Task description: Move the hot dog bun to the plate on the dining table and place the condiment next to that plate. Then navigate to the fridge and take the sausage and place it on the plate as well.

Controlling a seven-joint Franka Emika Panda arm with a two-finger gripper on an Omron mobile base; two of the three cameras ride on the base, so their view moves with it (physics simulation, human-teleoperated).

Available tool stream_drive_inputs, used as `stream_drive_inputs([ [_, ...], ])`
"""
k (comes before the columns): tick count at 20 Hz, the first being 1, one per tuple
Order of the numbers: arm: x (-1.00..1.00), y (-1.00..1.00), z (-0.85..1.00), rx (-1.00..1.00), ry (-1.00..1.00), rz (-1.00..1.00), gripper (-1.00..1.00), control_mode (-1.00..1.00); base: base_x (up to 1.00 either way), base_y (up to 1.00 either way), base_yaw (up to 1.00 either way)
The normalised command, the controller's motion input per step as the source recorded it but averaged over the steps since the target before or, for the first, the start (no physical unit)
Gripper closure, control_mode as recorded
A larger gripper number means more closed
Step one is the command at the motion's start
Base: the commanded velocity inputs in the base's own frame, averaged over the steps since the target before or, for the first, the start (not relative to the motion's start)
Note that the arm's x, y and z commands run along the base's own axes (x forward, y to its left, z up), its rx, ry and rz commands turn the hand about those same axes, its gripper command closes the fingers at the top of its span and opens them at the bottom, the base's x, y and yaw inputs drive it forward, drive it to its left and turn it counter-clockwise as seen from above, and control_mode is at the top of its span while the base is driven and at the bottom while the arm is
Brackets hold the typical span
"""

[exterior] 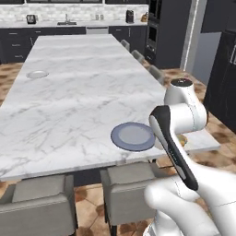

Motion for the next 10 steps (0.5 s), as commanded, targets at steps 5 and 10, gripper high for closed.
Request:
stream_drive_inputs([
  [5, 0.79, -0.31, -0.03, 0.06, 0.08, 0.35, 1.00, -1.00, 0.16, -0.10, 0.11],
  [10, 1.00, -0.15, -0.20, 0.02, 0.08, 0.13, 1.00, -1.00, 0.00, 0.00, 0.00],
])
